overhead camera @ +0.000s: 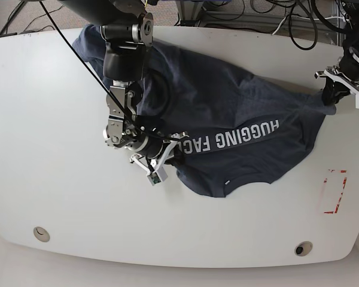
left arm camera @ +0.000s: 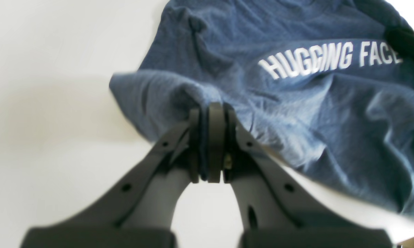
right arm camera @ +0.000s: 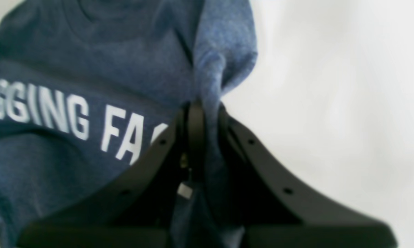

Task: Layout the t-shirt on the table in an organized manner, then fold the t-shirt properly
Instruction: 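Pull the grasped fabric with the right gripper toward the left gripper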

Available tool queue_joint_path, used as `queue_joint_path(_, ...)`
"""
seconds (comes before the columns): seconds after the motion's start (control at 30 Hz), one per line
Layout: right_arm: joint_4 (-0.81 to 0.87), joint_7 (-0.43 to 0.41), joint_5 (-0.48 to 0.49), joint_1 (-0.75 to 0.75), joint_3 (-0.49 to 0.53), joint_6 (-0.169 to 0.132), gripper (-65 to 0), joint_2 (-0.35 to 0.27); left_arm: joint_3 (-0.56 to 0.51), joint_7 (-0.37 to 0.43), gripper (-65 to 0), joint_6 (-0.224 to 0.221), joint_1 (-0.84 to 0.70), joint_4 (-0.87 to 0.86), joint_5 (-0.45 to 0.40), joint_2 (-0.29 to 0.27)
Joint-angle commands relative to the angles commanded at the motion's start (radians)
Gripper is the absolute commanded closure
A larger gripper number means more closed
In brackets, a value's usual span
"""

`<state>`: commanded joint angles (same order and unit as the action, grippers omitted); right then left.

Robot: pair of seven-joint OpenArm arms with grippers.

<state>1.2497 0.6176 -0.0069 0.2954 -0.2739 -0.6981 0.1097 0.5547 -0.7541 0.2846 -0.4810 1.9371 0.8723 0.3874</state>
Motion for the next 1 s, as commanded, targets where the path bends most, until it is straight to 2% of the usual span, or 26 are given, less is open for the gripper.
queue_joint_path(0.2,0.13,0.026,0.003,-0.086,-0.064,0.0,-2.5,-0.028,-0.086,0.0,0.0,0.0,0.074,-0.002,0.0,0.0)
queue_joint_path(0.43,0.242,0.026,-0.002,-0.155,-0.152,0.0,-2.5,-0.034,-0.252,0.0,0.0,0.0,0.201,-0.012,-0.005,0.0)
queue_joint_path(0.63,0.261,0.026,-0.002,-0.172,-0.175,0.0,-2.5,-0.041,-0.361,0.0,-0.8,0.0,0.293,-0.074,-0.068,-0.003)
queue_joint_path(0.7,0.261,0.026,0.002,-0.176,-0.175,0.0,-2.5,-0.06,-0.384,-0.002,-8.1,0.0,0.318,-0.101,-0.08,-0.003)
queue_joint_path(0.83,0.259,0.026,0.003,-0.176,-0.175,0.0,-2.5,-0.074,-0.385,-0.002,-32.8,-0.002,0.35,-0.141,-0.081,-0.003)
queue_joint_path(0.93,0.259,0.026,0.003,-0.176,-0.175,0.0,-2.5,-0.075,-0.365,-0.002,-47.2,-0.003,0.358,-0.144,-0.086,0.002)
queue_joint_path(1.0,0.259,0.026,0.002,-0.175,-0.175,0.0,-2.5,-0.075,-0.342,-0.003,-49.9,-0.003,0.358,-0.144,-0.086,0.003)
